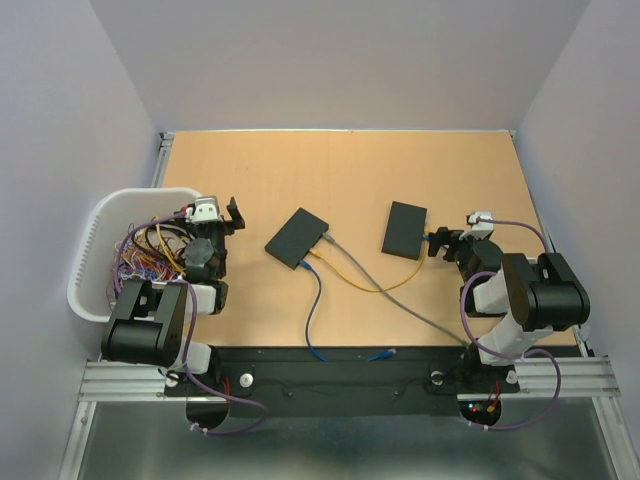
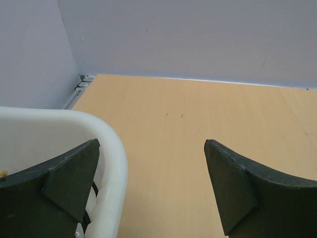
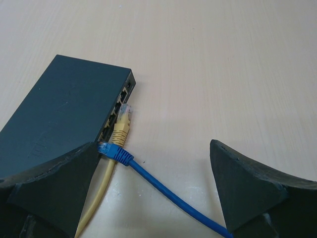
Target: Insert the plug into the switch port
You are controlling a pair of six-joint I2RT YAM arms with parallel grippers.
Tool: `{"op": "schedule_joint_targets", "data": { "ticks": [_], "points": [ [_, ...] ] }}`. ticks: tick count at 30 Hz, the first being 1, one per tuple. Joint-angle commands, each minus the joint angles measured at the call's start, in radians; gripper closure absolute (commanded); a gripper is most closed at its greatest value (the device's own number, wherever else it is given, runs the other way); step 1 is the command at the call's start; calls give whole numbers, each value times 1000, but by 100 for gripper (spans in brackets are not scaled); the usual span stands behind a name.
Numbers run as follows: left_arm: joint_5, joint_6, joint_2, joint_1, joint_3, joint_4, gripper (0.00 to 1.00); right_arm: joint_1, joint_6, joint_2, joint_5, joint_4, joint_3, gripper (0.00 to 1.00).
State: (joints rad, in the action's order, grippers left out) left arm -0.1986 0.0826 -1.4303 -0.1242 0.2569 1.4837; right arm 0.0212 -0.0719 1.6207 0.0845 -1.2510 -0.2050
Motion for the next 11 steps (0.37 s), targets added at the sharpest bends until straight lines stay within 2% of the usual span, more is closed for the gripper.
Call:
{"op": "schedule_joint_targets", "data": {
  "ticks": [1, 11],
  "points": [
    [-42, -3, -28, 40, -21, 76, 1, 6, 3, -12, 6, -87, -19, 0],
    [-42, -3, -27, 38, -21, 76, 1, 6, 3, -13, 4, -79, -20, 0]
  ]
}}
